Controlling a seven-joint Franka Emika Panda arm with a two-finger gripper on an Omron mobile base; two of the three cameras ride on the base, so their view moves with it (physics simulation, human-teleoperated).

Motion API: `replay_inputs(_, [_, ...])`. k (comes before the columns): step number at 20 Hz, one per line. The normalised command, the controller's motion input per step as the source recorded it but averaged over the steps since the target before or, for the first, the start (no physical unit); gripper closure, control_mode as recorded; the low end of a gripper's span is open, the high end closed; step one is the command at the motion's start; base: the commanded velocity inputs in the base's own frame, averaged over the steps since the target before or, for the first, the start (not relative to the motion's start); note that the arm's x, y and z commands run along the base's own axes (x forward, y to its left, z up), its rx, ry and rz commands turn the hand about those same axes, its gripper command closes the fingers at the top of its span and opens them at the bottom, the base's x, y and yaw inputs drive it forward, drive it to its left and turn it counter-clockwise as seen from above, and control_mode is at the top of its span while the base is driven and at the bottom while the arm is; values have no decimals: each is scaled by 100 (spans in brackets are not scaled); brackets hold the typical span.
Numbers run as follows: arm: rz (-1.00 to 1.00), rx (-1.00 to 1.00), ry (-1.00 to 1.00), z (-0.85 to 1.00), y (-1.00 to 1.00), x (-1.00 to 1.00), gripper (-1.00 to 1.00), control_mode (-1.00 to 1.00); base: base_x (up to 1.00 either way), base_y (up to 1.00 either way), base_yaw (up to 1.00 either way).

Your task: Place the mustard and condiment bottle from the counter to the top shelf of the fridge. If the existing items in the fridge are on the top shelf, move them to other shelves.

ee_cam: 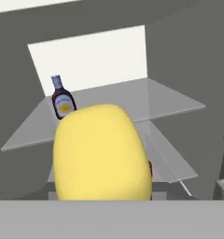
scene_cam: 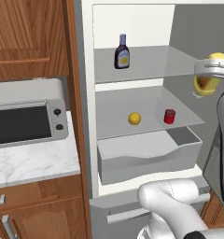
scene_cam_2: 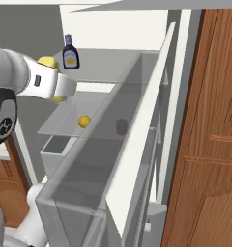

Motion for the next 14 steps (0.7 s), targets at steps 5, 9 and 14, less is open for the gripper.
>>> replay_inputs(5, [3, 7, 2, 4, -11, 98, 100, -100, 0, 0, 0])
replay_inputs(9, [0, 0, 1, -21, 0, 99, 100, -100, 0, 0, 0])
replay_inputs(14, [0, 0, 0, -31, 0, 96, 100, -100, 0, 0, 0])
